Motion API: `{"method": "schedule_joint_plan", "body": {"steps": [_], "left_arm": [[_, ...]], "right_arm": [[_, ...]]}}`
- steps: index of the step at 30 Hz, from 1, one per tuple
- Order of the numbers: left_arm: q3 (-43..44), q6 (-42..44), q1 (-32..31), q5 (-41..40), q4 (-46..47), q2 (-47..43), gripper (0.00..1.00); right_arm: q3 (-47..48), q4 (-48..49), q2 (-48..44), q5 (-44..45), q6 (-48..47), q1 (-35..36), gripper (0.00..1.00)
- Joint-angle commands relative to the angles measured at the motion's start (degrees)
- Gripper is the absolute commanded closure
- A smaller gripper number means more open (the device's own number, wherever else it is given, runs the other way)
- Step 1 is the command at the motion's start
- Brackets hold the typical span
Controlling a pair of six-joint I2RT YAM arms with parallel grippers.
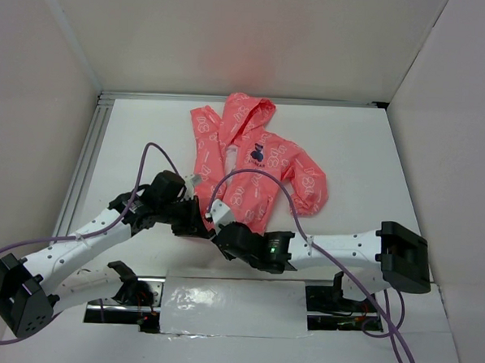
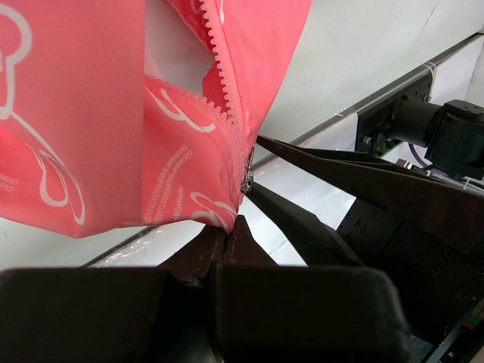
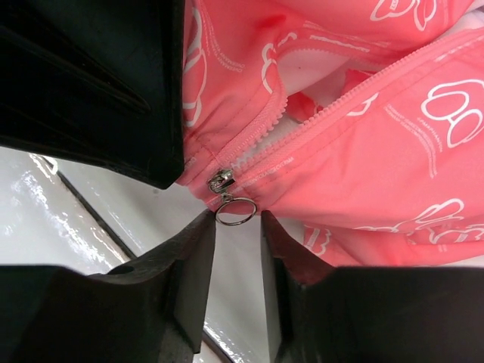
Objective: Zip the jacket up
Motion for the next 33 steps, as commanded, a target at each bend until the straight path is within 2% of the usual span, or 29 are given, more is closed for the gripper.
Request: {"method": "schedule_joint_plan", "body": {"steps": [1, 2, 12, 13, 24, 26, 27, 30, 33], "left_arm": [[0.4, 1.0, 0.0, 1.0, -0.6, -1.0, 1.0], [0.4, 1.0, 0.0, 1.0, -0.6, -1.0, 1.0], [0.4, 1.0, 0.0, 1.0, -0.6, -1.0, 1.0], [0.4, 1.0, 0.0, 1.0, -0.6, -1.0, 1.0], [0.4, 1.0, 0.0, 1.0, -0.6, -1.0, 1.0], [0.4, 1.0, 0.0, 1.0, -0.6, -1.0, 1.0], [0.4, 1.0, 0.0, 1.0, -0.6, -1.0, 1.0], [0.4, 1.0, 0.0, 1.0, -0.6, -1.0, 1.0], [0.4, 1.0, 0.0, 1.0, -0.6, -1.0, 1.0]], "right_arm": [[1.3, -0.4, -1.9, 1.8, 0.0, 0.3, 0.64], [1.3, -0.4, -2.5, 1.8, 0.0, 0.3, 0.67], [1.9, -2.2, -3.1, 1.3, -0.5, 0.3, 0.77], [1.9, -2.2, -3.1, 1.3, -0.5, 0.3, 0.81], [4.1, -4.0, -4.9, 0.7, -1.6, 0.3, 0.86], [4.8, -5.1, -4.9, 0.7, -2.2, 0.3, 0.93], [4.8, -5.1, -4.9, 0.7, -2.2, 0.3, 0.93], [5.4, -5.1, -4.4, 1.3, -2.2, 0.3, 1.0], [5.9, -5.7, -3.6, 1.3, -2.7, 0.3, 1.0]]}}
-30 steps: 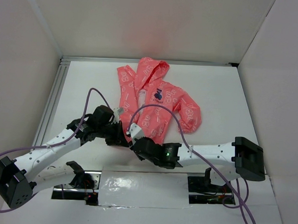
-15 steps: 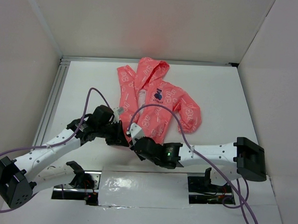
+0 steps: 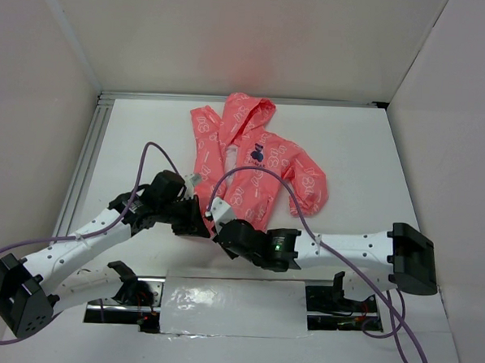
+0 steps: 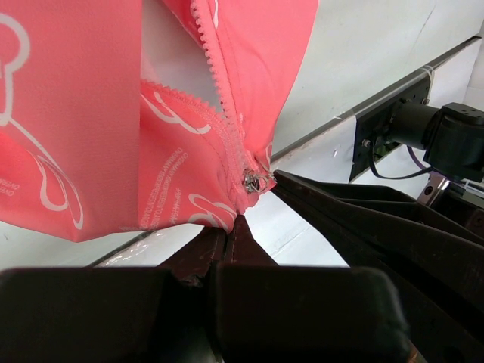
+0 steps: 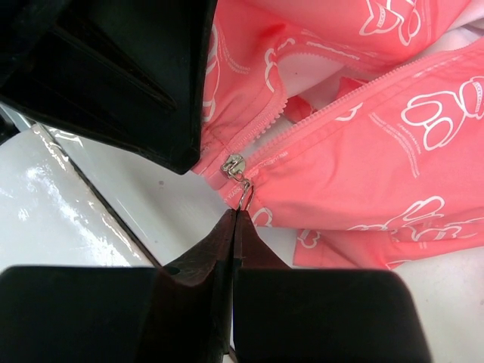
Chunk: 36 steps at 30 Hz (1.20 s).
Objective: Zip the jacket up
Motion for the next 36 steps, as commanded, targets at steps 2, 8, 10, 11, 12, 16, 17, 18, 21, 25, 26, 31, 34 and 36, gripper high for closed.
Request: {"method": "schedule_joint_plan", "body": {"steps": [2, 8, 10, 11, 12, 16, 17, 18, 21, 25, 26, 31, 34, 36], "left_arm": [[0.4, 1.0, 0.0, 1.3, -1.1, -1.0, 1.0], [-0.2, 1.0, 0.0, 1.3, -1.1, -1.0, 1.0], [-0.2, 1.5, 0.0, 1.3, -1.1, -1.5, 1.0], [-0.2, 1.5, 0.0, 1.3, -1.1, -1.5, 1.0], [-0.2, 1.5, 0.0, 1.3, -1.1, -1.5, 1.0], [-0.2, 1.5, 0.0, 1.3, -1.1, -2.1, 1.0], [-0.2, 1.5, 0.0, 1.3, -1.1, -2.1, 1.0], [-0.2, 1.5, 0.0, 1.3, -1.1, -2.1, 1.0], [-0.2, 1.5, 0.0, 1.3, -1.1, -2.1, 1.0], [-0.2, 1.5, 0.0, 1.3, -1.1, -2.1, 1.0], [-0.2, 1.5, 0.0, 1.3, -1.1, -2.1, 1.0], [-0.2, 1.5, 0.0, 1.3, -1.1, -2.1, 1.0], [-0.7, 1.5, 0.0, 1.8, -0.5, -2.1, 1.0], [-0.7, 1.5, 0.0, 1.8, -0.5, -2.1, 1.0]], "right_arm": [[3.2, 0.1, -0.8, 1.7, -1.0, 0.1, 1.0], [4.4, 0.1, -1.5, 1.0, -1.0, 0.1, 1.0], [5.9, -1.1, -1.5, 0.5, -1.5, 0.1, 0.99], [6.4, -1.1, -0.8, 0.5, -1.5, 0.1, 0.95], [6.9, -1.8, 0.0, 0.5, -1.5, 0.1, 0.9], [6.9, -1.8, 1.2, 1.9, -1.5, 0.1, 0.94], [6.9, -1.8, 1.2, 1.9, -1.5, 0.1, 0.95], [6.9, -1.2, 1.2, 1.9, -1.5, 0.1, 0.99], [6.9, -0.7, 1.7, 2.4, -1.5, 0.1, 1.0], [6.9, -0.7, 2.3, 2.9, -1.0, 0.1, 1.0], [6.9, -0.7, 2.3, 2.9, -1.0, 0.1, 1.0], [3.2, 2.3, -0.9, -2.2, -0.5, 0.1, 0.73], [1.9, 3.4, -1.6, -4.2, -0.5, 0.1, 0.67], [1.9, 2.8, -0.9, -5.2, -0.5, 0.1, 0.55]]}}
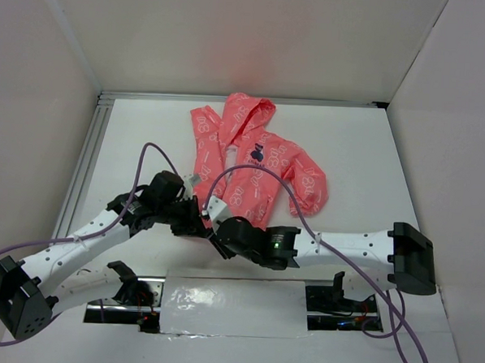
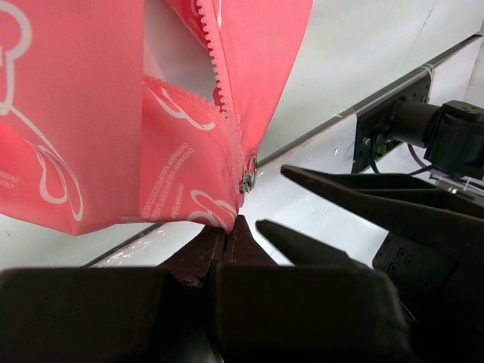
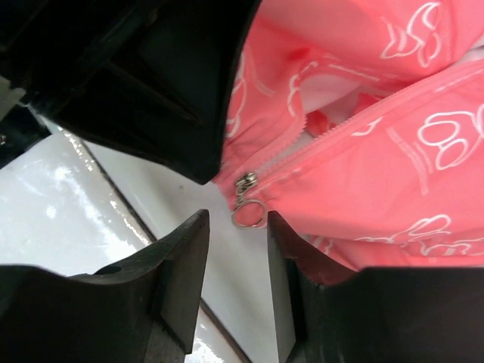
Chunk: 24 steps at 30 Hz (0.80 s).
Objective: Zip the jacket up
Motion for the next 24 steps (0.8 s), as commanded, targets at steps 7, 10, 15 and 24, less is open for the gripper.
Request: {"method": "schedule_joint_plan", "body": {"steps": [7, 10, 15, 24], "left_arm": [[0.0, 1.4, 0.0, 1.9, -0.5, -1.2, 1.0], [0.0, 1.4, 0.0, 1.9, -0.5, -1.2, 1.0], [0.0, 1.4, 0.0, 1.9, -0.5, -1.2, 1.0], [0.0, 1.4, 0.0, 1.4, -0.5, -1.2, 1.0]], "right_arm": [[-1.6, 4.6, -0.2, -2.2, 0.1, 0.1, 0.54], [-1.0, 4.6, 1.9, -1.5, 0.1, 0.1, 0.53], [-0.4, 4.6, 3.2, 0.7, 0.1, 0.1, 0.56], [-0.5, 4.0, 1.5, 1.4, 0.6, 0.1, 0.88]]}}
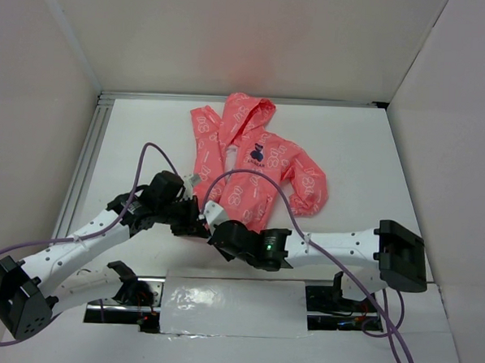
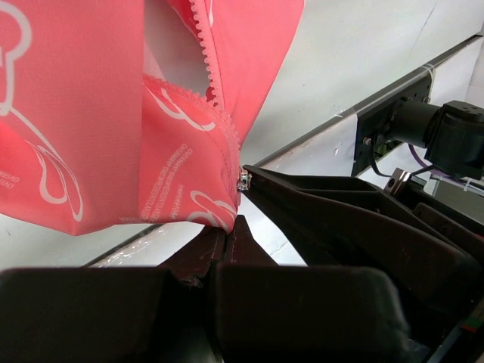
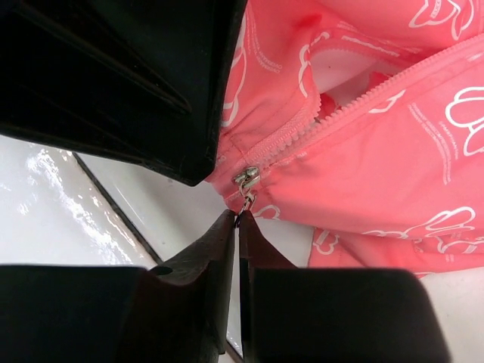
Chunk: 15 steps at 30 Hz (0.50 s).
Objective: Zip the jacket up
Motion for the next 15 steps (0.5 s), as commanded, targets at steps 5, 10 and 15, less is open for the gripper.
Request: {"method": "schedule_joint_plan", "body": {"steps": [5, 10, 15], "left_arm": [[0.0, 1.4, 0.0, 1.4, 0.1, -0.7, 1.0], [-0.5, 1.4, 0.0, 1.4, 0.1, -0.7, 1.0], [-0.6, 1.4, 0.0, 1.4, 0.1, -0.7, 1.0]], "right_arm": [[1.6, 0.0, -3.7, 0.8, 0.5, 0.1, 0.9], [1.6, -1.2, -5.4, 1.9, -0.1, 0.1, 0.89], [3.3, -1.2, -4.2, 2.4, -0.7, 0.1, 0.99]]}}
